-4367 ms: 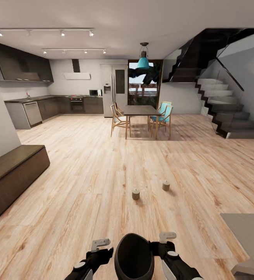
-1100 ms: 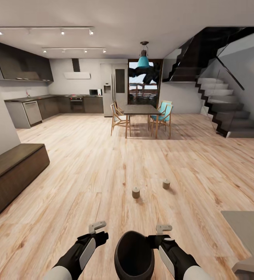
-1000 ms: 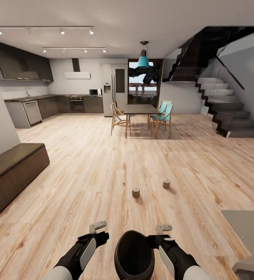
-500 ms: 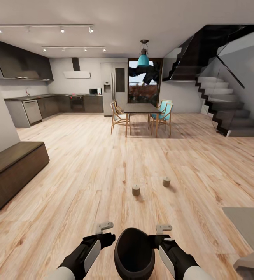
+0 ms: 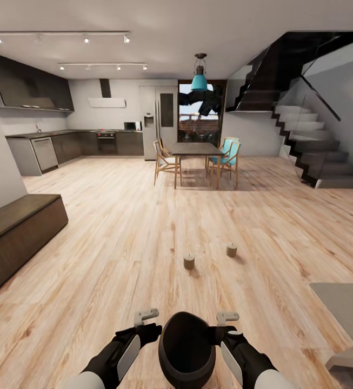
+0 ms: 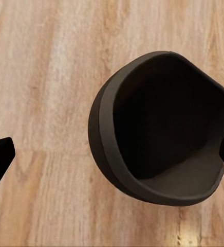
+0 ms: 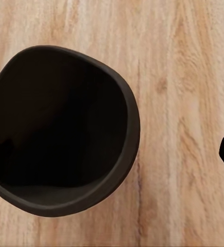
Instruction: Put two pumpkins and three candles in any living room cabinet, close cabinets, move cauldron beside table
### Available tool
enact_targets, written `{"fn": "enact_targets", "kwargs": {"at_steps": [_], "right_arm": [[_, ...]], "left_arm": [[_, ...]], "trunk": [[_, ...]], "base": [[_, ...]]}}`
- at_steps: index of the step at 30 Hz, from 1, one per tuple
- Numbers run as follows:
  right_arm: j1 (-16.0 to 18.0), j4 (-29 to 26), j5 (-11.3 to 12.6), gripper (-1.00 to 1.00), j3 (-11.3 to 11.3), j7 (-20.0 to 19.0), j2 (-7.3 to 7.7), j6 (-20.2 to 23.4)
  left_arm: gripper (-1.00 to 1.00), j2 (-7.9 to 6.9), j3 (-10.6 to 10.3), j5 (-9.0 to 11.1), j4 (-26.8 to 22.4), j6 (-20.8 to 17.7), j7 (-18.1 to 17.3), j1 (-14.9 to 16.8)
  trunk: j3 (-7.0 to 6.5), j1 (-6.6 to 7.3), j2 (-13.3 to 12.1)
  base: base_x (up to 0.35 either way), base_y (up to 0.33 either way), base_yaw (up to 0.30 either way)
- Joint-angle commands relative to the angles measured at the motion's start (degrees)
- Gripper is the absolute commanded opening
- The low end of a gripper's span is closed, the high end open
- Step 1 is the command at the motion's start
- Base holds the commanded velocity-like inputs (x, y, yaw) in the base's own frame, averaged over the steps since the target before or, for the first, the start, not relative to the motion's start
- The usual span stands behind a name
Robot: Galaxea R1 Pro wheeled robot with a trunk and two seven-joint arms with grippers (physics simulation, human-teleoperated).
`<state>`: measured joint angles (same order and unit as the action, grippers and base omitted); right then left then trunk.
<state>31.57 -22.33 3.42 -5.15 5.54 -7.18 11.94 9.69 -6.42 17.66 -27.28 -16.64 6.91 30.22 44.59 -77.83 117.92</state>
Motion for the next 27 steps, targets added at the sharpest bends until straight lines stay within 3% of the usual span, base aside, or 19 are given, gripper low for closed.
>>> {"fn": "enact_targets", "kwargs": {"at_steps": [1, 16, 20, 27], "right_arm": [[0.0, -0.1, 0.36, 1.0, -0.48, 0.44, 0.03, 0.18], [0.01, 0.01, 0.36, 1.0, -0.49, 0.43, -0.25, -2.41], [0.0, 0.01, 0.33, 1.0, -0.48, 0.43, -0.8, -2.45], [0.0, 0.09, 0.29, 1.0, -0.51, 0.43, -1.06, -2.45]], "left_arm": [[1.0, -0.04, -0.46, 0.61, 0.0, 0.03, 0.51, 0.02], [1.0, 0.21, -1.78, 0.62, 0.3, 0.64, 0.44, -0.07], [1.0, 0.31, -4.2, 0.62, 0.3, 0.61, 0.46, -0.07], [1.0, 0.31, -5.5, 0.62, 0.3, 0.63, 0.39, -0.07]], "trunk": [[0.24, -0.22, 0.44], [2.93, -3.51, 6.46], [3.65, -4.39, 8.06], [4.91, -5.93, 10.87]], "base": [[0.0, 0.0, 0.0], [0.0, 0.0, 0.0], [0.0, 0.0, 0.0], [0.0, 0.0, 0.0]]}}
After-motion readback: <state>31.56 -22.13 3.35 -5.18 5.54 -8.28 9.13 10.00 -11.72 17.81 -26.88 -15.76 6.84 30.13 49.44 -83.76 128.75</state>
